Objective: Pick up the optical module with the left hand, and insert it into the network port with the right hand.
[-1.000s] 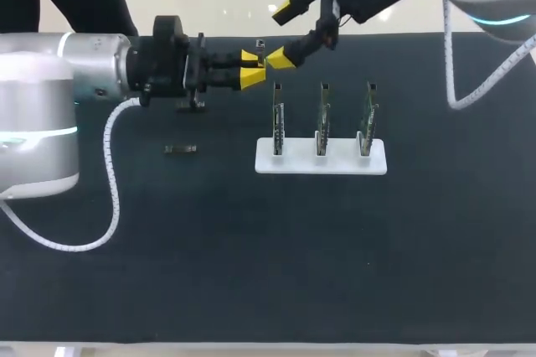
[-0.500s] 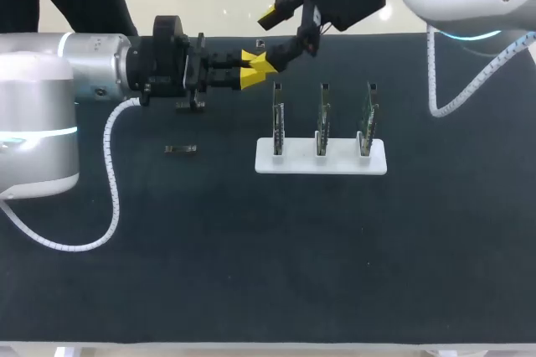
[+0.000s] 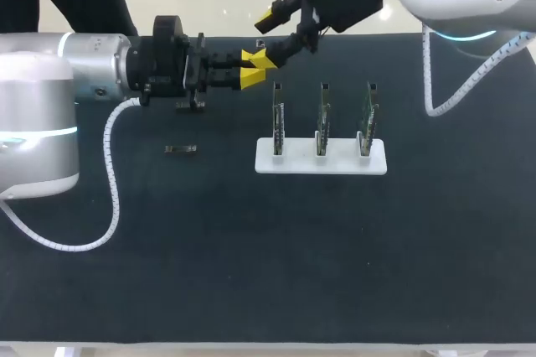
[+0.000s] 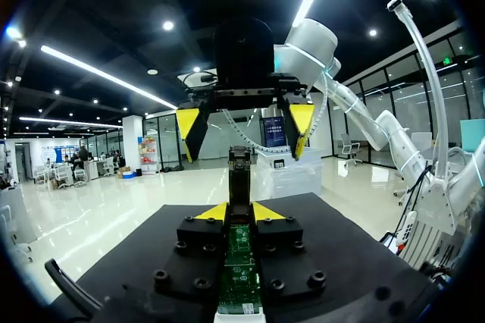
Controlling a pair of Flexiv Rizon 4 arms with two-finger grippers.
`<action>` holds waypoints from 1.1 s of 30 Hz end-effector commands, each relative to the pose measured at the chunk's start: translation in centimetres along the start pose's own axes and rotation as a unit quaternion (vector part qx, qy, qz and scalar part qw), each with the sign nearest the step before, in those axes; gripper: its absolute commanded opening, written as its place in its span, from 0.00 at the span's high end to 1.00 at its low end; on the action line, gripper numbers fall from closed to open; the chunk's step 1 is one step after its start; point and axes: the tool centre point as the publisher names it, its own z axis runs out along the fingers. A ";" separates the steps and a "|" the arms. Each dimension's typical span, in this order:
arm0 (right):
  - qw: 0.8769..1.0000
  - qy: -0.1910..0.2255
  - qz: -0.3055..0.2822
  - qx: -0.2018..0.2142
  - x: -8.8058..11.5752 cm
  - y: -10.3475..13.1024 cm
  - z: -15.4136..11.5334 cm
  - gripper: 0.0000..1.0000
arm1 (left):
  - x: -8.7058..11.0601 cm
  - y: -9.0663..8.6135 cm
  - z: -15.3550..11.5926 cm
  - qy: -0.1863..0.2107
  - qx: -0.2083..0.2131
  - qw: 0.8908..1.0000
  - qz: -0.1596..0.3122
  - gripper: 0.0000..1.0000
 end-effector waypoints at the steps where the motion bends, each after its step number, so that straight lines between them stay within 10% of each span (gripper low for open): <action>1: 1.000 -0.005 0.000 0.005 0.2 0.3 0.5 0.52 | 0.0 0.0 0.1 0.000 -0.002 1.000 0.001 1.00; 33: 0.999 -0.007 -0.028 0.021 -0.1 0.6 0.5 0.66 | 0.0 0.0 0.1 0.000 -0.002 1.000 0.001 1.00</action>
